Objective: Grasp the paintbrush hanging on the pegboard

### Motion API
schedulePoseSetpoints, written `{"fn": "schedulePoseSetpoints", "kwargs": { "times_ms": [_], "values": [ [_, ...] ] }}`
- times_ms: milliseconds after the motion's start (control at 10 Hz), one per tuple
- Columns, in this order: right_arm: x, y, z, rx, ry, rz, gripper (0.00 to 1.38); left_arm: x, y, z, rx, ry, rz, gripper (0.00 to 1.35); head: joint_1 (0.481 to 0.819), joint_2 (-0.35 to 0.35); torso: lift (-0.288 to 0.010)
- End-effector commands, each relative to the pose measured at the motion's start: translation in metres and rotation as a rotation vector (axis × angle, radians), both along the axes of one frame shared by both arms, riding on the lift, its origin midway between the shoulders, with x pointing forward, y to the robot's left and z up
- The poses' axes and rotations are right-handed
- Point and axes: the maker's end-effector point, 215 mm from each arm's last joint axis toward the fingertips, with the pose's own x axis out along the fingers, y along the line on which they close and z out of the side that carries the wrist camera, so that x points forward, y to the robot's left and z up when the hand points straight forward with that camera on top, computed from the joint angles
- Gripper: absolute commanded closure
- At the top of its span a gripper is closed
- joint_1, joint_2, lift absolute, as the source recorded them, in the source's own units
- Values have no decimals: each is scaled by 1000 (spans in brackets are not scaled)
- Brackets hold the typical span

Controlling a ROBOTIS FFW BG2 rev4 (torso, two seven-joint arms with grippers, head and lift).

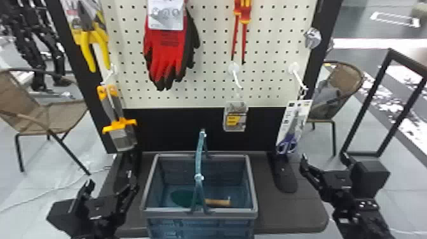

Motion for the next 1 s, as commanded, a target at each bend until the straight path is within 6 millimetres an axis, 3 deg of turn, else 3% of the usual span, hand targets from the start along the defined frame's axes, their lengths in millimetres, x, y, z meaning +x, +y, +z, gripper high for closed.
{"fn": "schedulePoseSetpoints", "kwargs": {
  "times_ms": [0, 600, 900],
  "values": [
    [0, 0, 0, 1, 0, 0, 182, -1, -1, -1, -3, 2, 1, 179, 549, 0, -100],
    [0, 0, 0, 2, 0, 0, 182, -1, 1, -1, -5, 0, 3, 179, 549, 0, -100],
    [0, 0, 0, 2, 0, 0, 182, 6, 24, 3, -1, 2, -36, 179, 549, 0, -100]
  ]
}}
